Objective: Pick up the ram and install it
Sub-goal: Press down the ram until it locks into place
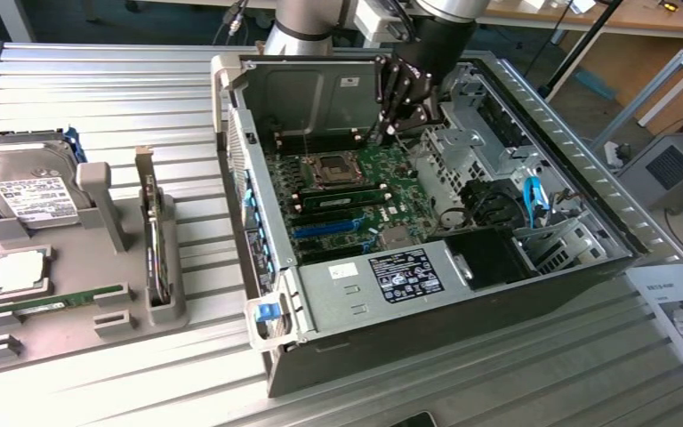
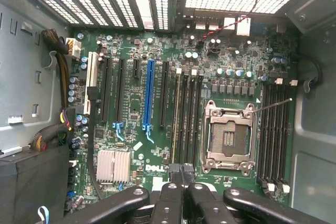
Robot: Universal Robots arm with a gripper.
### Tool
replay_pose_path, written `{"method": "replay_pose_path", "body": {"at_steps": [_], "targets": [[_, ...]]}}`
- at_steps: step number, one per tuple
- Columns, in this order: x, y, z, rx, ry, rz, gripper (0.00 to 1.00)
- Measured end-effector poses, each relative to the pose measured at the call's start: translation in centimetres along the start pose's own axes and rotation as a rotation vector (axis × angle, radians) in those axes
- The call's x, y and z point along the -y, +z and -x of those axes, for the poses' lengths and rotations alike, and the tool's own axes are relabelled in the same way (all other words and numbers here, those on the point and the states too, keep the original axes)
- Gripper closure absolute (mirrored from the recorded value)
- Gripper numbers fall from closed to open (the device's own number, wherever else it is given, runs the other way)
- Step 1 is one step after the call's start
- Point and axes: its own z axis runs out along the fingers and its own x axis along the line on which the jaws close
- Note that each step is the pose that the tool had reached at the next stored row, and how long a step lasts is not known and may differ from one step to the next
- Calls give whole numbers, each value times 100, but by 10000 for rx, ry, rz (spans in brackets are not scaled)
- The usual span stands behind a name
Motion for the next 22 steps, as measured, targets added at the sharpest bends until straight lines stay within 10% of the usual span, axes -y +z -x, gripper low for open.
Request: {"method": "replay_pose_path", "body": {"at_steps": [22], "targets": [[156,-8,-10,-6,0,48,89]]}}
